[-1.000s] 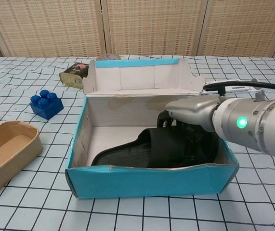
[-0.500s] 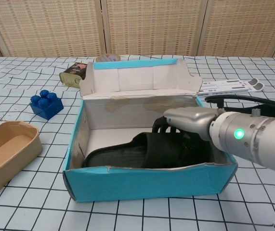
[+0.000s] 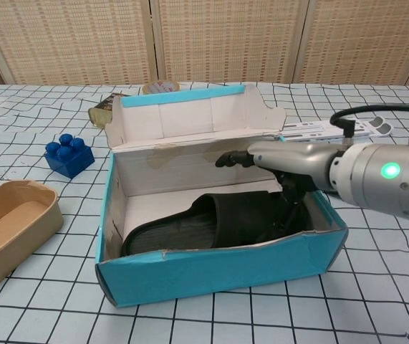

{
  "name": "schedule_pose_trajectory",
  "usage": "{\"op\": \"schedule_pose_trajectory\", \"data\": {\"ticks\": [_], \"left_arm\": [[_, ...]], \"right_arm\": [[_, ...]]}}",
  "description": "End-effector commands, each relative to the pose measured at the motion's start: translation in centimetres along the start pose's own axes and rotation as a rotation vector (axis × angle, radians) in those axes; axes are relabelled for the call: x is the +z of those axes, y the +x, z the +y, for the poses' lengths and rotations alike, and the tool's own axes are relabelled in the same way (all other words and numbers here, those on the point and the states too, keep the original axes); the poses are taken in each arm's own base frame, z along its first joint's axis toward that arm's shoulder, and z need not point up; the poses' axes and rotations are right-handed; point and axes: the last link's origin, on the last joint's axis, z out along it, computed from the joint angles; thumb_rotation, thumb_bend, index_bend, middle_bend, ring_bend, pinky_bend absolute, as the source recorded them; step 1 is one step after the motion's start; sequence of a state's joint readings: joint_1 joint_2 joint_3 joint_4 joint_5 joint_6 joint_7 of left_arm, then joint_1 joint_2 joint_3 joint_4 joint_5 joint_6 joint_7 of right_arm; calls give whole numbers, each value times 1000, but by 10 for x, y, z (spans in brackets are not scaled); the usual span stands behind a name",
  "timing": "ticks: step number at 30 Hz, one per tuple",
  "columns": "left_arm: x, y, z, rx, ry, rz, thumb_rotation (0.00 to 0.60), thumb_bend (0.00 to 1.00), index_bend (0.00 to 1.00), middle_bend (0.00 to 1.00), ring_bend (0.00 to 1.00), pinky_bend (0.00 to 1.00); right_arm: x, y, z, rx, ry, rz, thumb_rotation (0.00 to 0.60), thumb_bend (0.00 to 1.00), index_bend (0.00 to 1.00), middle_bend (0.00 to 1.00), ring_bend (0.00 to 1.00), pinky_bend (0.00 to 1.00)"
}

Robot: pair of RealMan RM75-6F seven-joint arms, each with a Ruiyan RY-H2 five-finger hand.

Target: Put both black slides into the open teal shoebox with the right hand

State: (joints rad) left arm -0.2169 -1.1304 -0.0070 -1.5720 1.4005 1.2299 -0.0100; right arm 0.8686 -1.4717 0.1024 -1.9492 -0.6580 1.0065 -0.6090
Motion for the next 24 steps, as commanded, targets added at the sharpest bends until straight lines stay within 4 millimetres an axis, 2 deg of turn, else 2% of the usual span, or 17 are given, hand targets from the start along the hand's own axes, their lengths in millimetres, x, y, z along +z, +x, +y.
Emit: {"op": "schedule_pose_trajectory", "data": {"ticks": [1,7,11,18,24], "left_arm": [[0,0,0,-4,2,0,600,386,311,197,325,420],[0,1,-1,-7,6,2,600,386,311,198,325,420],[0,0,0,0,4,-2,600,386,311,198,326,420],[1,-1,0,4,13,-7,600,387,311,198,325,420],[2,-3,0,9,16,-16,600,385,312,197,325,420]], "right_arm": [[-18,21,8,26,23,48,600,0,0,0,0,0],[-47,64,29,-1,-14,270,600,0,0,0,0,0],[-67,77,61,-90,-149,354,600,0,0,0,0,0],[-83,67,125,-157,-356,273,600,0,6,47,0,0],[-81,48,166,-114,-426,156,600,0,22,47,0,0]]}}
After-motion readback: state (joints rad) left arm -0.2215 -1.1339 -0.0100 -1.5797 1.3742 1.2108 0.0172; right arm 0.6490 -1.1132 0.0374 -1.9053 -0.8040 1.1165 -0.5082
